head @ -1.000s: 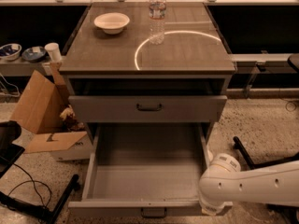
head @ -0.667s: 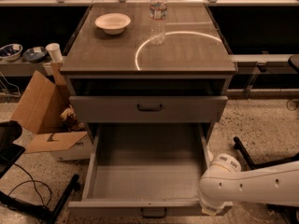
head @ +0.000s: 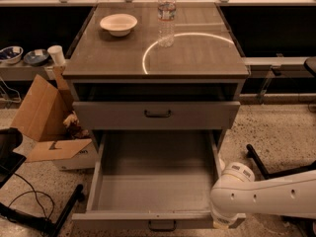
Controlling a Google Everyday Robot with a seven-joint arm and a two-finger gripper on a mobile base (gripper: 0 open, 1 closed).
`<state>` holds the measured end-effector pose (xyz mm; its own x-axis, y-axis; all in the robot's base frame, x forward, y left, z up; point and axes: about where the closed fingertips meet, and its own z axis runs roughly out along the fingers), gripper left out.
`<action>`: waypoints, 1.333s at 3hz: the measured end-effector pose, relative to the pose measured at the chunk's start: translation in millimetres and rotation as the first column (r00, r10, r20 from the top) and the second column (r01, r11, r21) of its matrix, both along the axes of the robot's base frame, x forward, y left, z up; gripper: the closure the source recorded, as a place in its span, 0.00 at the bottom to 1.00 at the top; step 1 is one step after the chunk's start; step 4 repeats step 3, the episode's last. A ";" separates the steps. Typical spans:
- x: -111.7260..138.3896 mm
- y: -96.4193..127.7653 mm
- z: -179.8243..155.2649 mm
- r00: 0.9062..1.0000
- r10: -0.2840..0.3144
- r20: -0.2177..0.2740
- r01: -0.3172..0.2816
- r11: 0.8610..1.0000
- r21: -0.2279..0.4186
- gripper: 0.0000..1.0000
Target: Open middle drawer
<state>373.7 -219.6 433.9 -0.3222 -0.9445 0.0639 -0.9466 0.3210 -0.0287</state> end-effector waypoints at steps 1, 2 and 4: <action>-4.2 -7.6 24.7 0.999 -0.026 0.044 0.029 0.998 -0.054 0.08; -20.2 -13.8 77.1 0.996 -0.052 0.073 0.063 0.985 -0.160 0.00; -26.1 -15.7 149.3 0.992 -0.047 0.121 0.080 0.956 -0.282 0.00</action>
Offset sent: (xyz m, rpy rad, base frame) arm -0.0250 -0.0392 0.2145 -0.3812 -0.1931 -0.1251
